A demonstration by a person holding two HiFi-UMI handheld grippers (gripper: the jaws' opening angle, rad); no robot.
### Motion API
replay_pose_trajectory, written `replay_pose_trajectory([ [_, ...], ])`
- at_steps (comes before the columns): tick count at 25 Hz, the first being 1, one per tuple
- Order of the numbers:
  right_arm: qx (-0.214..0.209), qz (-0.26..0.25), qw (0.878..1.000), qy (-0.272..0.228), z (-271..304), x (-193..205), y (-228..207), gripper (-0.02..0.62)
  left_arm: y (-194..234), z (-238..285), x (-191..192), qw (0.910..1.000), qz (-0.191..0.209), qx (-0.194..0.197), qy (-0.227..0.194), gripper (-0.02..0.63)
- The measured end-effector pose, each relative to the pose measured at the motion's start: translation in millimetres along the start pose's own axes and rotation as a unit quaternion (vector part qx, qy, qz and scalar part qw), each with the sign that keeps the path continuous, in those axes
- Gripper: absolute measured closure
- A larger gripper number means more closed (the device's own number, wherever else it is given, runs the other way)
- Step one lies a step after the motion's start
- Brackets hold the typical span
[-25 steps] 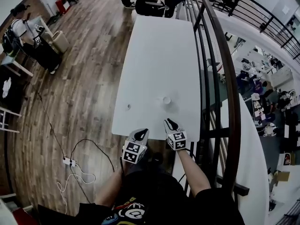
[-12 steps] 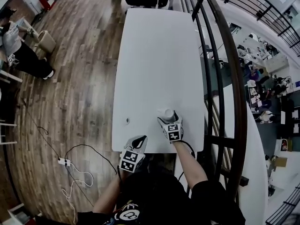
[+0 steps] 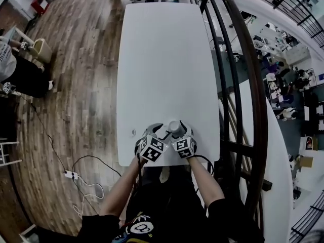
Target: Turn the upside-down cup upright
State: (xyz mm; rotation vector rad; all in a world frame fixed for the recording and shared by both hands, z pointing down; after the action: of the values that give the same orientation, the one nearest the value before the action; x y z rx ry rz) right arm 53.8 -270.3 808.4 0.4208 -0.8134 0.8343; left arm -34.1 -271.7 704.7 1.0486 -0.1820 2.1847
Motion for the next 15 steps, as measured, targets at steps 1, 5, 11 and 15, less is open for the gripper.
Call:
replay_pose_trajectory([
  [1, -0.007, -0.011, 1.000, 0.001, -1, 0, 2, 0.212, -4, 16, -2, 0.9993, 0.029, 0.006, 0.024, 0.370],
  [5, -0.023, -0.037, 0.999, 0.009, 0, 7, 6, 0.212, -11, 69, 11, 0.9905, 0.071, 0.039, 0.111, 0.239],
  [11, -0.042, -0.091, 0.995, 0.015, -9, 1, -1, 0.212, -13, 87, 16, 0.9889, 0.006, 0.062, 0.135, 0.245],
  [15, -0.067, -0.168, 0.983, 0.008, -33, -23, -10, 0.212, -10, 62, -5, 0.9880, -0.095, 0.104, 0.064, 0.247],
])
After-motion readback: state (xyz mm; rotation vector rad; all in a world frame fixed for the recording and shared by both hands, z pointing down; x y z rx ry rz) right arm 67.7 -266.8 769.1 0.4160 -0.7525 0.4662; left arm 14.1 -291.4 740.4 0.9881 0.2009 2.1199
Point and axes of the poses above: the fingertips, and each gripper's own axes: z forward along the fingers, y to its left, x out of its underside, the point moved 6 cm from there along -z, backward along the fingers, and after that the axes turned 4 degrees about -y, right-handed, at the moved point
